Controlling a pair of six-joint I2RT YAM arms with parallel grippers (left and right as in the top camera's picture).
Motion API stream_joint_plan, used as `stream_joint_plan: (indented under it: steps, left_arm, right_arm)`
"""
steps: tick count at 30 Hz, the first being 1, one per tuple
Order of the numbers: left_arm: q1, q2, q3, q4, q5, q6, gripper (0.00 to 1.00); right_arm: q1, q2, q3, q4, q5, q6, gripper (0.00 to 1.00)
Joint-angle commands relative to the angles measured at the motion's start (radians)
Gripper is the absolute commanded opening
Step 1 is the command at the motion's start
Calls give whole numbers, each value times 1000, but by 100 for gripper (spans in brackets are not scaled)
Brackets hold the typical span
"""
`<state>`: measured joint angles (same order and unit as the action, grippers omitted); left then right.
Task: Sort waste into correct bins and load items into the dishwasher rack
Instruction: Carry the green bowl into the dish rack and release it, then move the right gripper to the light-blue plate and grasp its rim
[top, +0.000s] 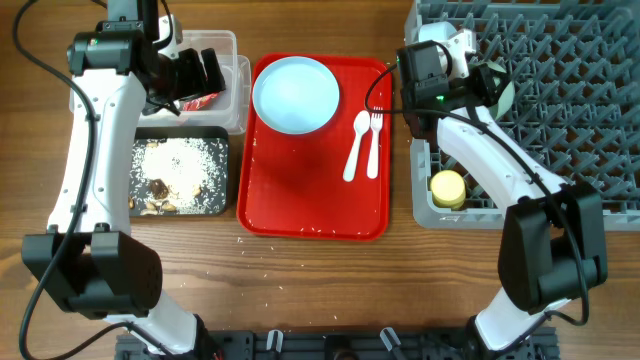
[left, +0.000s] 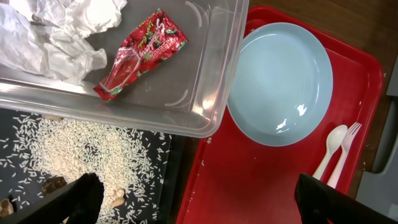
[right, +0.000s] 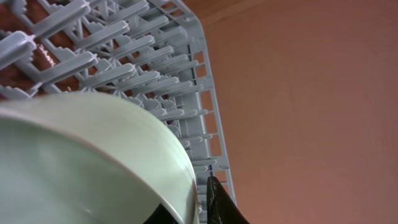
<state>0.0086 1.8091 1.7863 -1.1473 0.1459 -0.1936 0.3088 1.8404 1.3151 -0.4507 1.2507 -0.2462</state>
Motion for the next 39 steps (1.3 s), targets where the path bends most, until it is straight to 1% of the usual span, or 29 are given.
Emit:
stream_joint_plan:
  steps: [1,4,6,7,11,13,19,22,27,30,34,38,39]
  left_arm:
    - [4,-12,14,3,-6,2,100]
    - [4,-12,14,3,-6,2,100]
    - [4,-12,14,3,-6,2,100]
    - [4,-12,14,3,-6,2,100]
    - [4,-12,14,3,-6,2,100]
    - [4,-12,14,3,-6,2,100]
    - [4,-12,14,3,-6,2,100]
    - [4,-12,14,3,-6,2,100]
    - [4,-12,14,3,-6,2,100]
    - [4,-12,14,3,-6,2,100]
    - [4,-12,14,3,-6,2,100]
    - [4,-12,14,3,-6,2,100]
    - [4,-12,14,3,-6,2,100]
  right_arm:
    - [4,15,6,2,-32,-16,15]
    - [6,15,6,2,-42,-17,15]
    - [9,15,6,0,-42,-18,18]
    - [11,15,6,-4,-42,-19,22]
    - [41,15,6,-6,-41,-90,46]
    - [66,15,6,-5,-40,-130,54]
    - [152,14,6,6,-40,-177,75]
    - [176,14,6,22,-40,-206,82]
    - [179,6,6,76,-61,-170,84]
    - [179,-24,7,76,-180,-160,84]
    - [180,-74,7,64,-353,-57,84]
    - [194,-133,7,2,-706,130,83]
    - [195,-146,7,-6,-846,201,83]
